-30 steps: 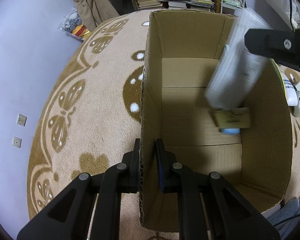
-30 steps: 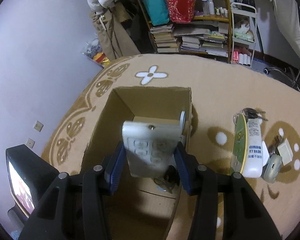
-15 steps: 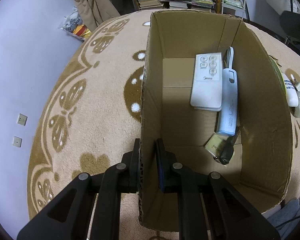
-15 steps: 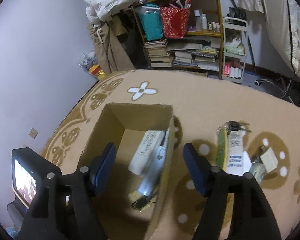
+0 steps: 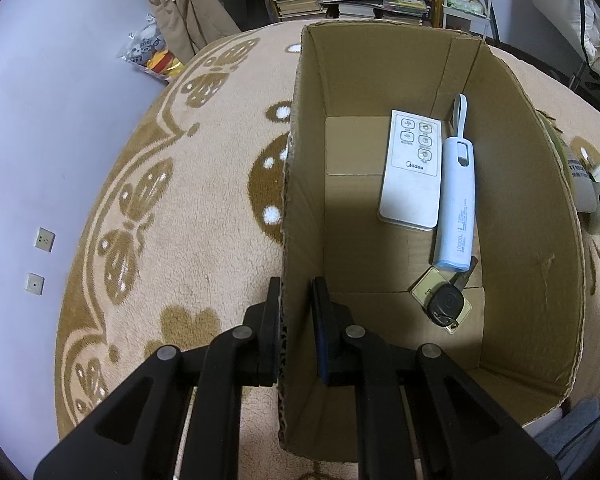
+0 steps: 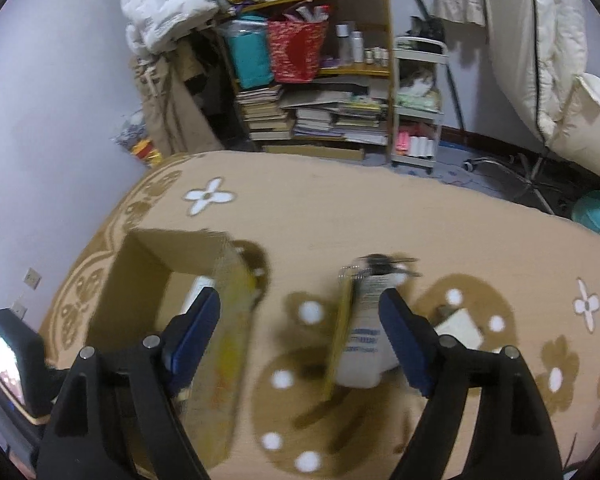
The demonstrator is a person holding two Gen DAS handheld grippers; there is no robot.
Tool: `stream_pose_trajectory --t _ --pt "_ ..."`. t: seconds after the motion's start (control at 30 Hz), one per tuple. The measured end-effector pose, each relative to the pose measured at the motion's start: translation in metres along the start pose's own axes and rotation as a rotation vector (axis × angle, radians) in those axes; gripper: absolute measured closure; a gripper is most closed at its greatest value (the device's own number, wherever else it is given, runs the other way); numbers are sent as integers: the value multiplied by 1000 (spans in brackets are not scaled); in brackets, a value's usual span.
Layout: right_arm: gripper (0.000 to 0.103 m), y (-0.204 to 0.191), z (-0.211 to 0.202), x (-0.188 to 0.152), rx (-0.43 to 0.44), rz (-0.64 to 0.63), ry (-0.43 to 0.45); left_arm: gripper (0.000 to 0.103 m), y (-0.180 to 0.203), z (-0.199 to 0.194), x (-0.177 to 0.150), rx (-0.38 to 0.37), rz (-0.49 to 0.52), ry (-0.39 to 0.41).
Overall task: Organize rigid objects
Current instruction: 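Move the open right tool back over the pile toward the white charger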
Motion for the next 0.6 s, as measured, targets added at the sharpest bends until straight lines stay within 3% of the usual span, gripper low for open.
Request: stream_pose_trajectory --t 0.13,0.6 --pt "17 25 4 -1 -66 23 29 89 4 0 0 23 19 1" --pt "17 94 42 -18 -106 124 4 87 8 -1 -1 58 33 3"
Point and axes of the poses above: each gripper's, at about its wrist camera, not at the fingertips, and z roughly the way its jaws point, y to its right, x to its top, the point moved 2 cm from there along z, roughly the way its jaws point, and after that the axes turned 11 degrees about -x, right-handed, at the moved point
